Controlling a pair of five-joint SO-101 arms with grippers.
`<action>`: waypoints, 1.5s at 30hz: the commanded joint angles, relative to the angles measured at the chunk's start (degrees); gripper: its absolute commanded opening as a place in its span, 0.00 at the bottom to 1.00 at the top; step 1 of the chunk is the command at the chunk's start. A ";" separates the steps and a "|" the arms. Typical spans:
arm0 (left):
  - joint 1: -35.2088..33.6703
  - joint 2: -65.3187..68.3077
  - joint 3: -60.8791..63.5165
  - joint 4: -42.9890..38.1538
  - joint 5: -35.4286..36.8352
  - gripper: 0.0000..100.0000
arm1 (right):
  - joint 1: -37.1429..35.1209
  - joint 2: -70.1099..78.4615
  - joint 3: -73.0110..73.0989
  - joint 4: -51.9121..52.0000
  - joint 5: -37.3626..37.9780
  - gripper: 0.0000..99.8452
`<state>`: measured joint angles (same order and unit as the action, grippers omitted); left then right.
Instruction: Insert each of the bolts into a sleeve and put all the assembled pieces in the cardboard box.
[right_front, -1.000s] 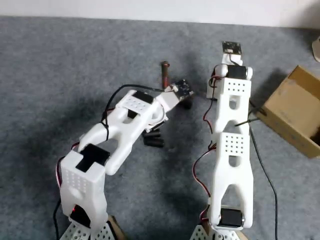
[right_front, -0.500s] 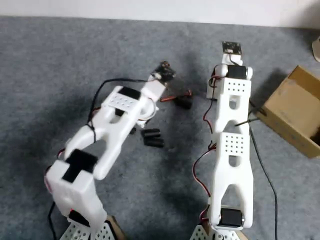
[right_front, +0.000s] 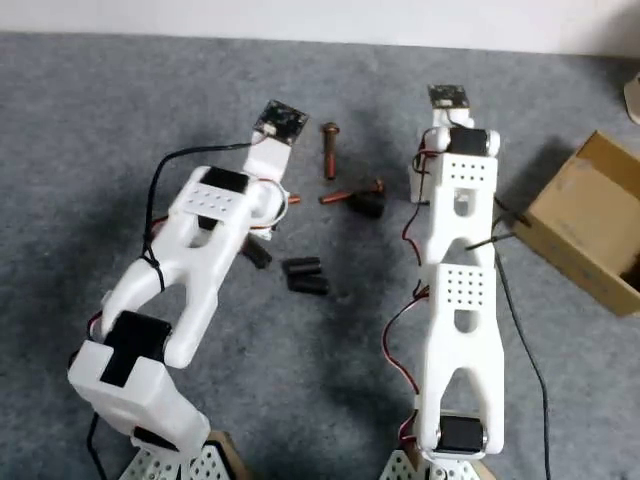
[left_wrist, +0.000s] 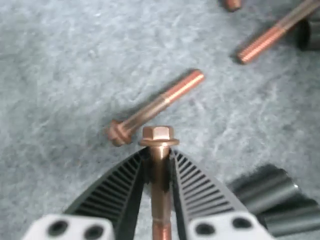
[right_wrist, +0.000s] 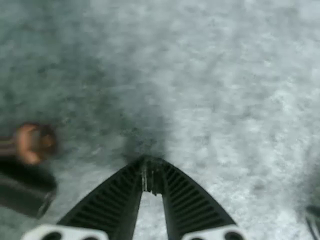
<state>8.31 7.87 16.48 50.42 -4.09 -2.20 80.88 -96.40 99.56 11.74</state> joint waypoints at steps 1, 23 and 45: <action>-1.01 -3.91 -0.57 -2.37 0.53 0.01 | -5.23 -4.79 -3.38 1.36 3.96 0.01; -6.20 1.71 -1.63 -10.81 5.80 0.01 | -5.85 -9.10 -3.47 1.36 27.34 0.01; -9.10 6.55 -6.90 -11.08 5.98 0.01 | -7.43 -31.69 26.07 0.92 30.59 0.01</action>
<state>-0.40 15.25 12.97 40.66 1.89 -8.62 57.67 -77.67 100.09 42.77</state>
